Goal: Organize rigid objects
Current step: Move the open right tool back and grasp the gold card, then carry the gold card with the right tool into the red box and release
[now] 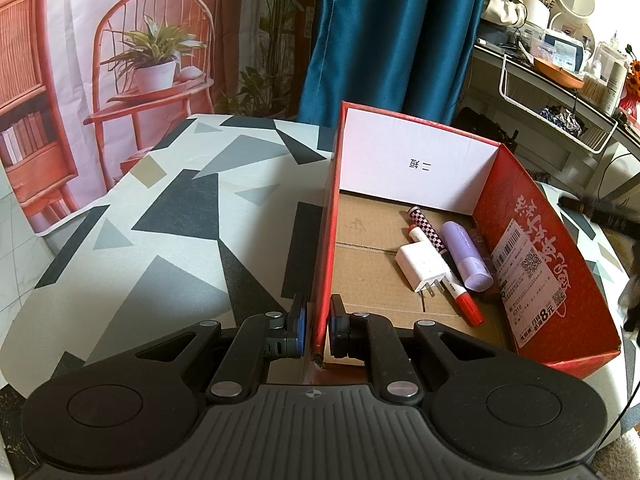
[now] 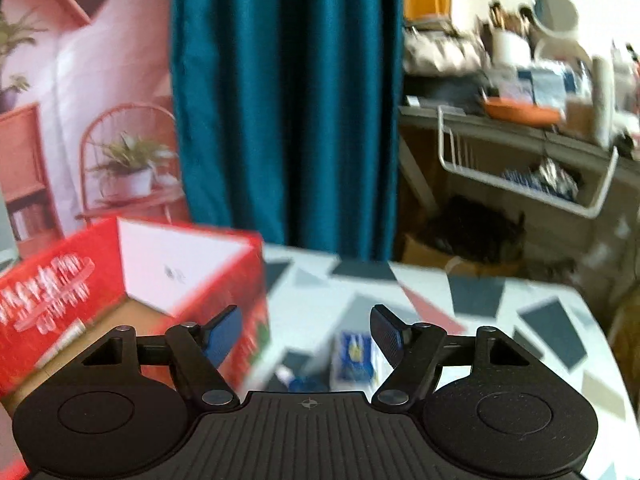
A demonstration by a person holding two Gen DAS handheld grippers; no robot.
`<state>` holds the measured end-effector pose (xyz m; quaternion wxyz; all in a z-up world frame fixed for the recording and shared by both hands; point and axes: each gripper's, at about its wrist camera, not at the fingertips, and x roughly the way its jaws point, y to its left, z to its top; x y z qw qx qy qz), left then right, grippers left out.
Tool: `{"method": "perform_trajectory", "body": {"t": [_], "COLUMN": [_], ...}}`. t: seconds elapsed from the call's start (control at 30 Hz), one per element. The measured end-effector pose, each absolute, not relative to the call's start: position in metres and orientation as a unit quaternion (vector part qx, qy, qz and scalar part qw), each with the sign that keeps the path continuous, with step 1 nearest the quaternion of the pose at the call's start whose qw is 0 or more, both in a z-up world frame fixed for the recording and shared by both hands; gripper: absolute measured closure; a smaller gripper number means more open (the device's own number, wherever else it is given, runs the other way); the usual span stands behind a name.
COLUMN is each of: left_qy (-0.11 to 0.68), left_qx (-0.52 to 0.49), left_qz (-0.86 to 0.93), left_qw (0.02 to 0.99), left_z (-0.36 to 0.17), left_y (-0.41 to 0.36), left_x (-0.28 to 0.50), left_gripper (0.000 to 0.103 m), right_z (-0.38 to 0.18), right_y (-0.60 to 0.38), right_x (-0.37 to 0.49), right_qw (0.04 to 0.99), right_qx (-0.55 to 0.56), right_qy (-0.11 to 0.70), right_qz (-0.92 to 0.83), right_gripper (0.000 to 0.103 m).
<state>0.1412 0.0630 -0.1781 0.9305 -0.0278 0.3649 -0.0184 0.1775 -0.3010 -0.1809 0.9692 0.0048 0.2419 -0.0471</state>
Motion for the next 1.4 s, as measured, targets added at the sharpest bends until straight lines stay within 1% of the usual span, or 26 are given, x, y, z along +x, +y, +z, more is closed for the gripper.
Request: {"method": "perform_trajectory", "body": {"t": [0.17, 0.3, 0.4, 0.43, 0.5, 0.53, 0.67, 0.8, 0.83, 0.9, 1.4], "left_qy": [0.366, 0.366, 0.366, 0.366, 0.366, 0.366, 0.366, 0.366, 0.366, 0.366, 0.366], "left_qx": [-0.026, -0.025, -0.024, -0.024, -0.024, -0.024, -0.024, -0.023, -0.023, -0.024, -0.026], "left_qz": [-0.018, -0.019, -0.018, -0.019, -0.019, -0.019, -0.018, -0.018, -0.018, -0.018, -0.018], "left_qw": [0.930, 0.930, 0.930, 0.930, 0.930, 0.930, 0.930, 0.930, 0.930, 0.930, 0.930], "left_z": [-0.178, -0.178, -0.178, -0.178, -0.178, -0.178, -0.179, -0.179, -0.179, -0.179, -0.182], "left_y": [0.064, 0.064, 0.063, 0.063, 0.063, 0.063, 0.063, 0.063, 0.063, 0.063, 0.062], "left_x": [0.141, 0.142, 0.142, 0.142, 0.143, 0.143, 0.143, 0.143, 0.143, 0.143, 0.144], "left_gripper": [0.090, 0.090, 0.090, 0.090, 0.090, 0.090, 0.090, 0.090, 0.090, 0.090, 0.089], "right_z": [-0.223, -0.251, -0.261, -0.263, -0.266, -0.267, -0.273, -0.276, -0.276, -0.275, -0.275], "right_y": [-0.309, -0.295, -0.283, -0.280, -0.274, -0.273, -0.273, -0.275, -0.275, -0.275, -0.267], "right_x": [0.182, 0.191, 0.197, 0.199, 0.203, 0.205, 0.212, 0.210, 0.208, 0.205, 0.180], "right_qw": [0.953, 0.943, 0.939, 0.939, 0.936, 0.935, 0.931, 0.934, 0.935, 0.935, 0.938], "right_qx": [0.042, 0.024, 0.017, 0.015, 0.004, -0.001, -0.003, -0.002, -0.001, -0.002, -0.001], "right_qy": [0.295, 0.329, 0.340, 0.343, 0.350, 0.353, 0.362, 0.353, 0.352, 0.350, 0.340], "right_qz": [-0.053, -0.046, -0.041, -0.038, -0.033, -0.033, -0.046, -0.047, -0.048, -0.052, -0.063], "right_gripper": [0.035, 0.039, 0.040, 0.041, 0.047, 0.048, 0.048, 0.049, 0.051, 0.060, 0.061]}}
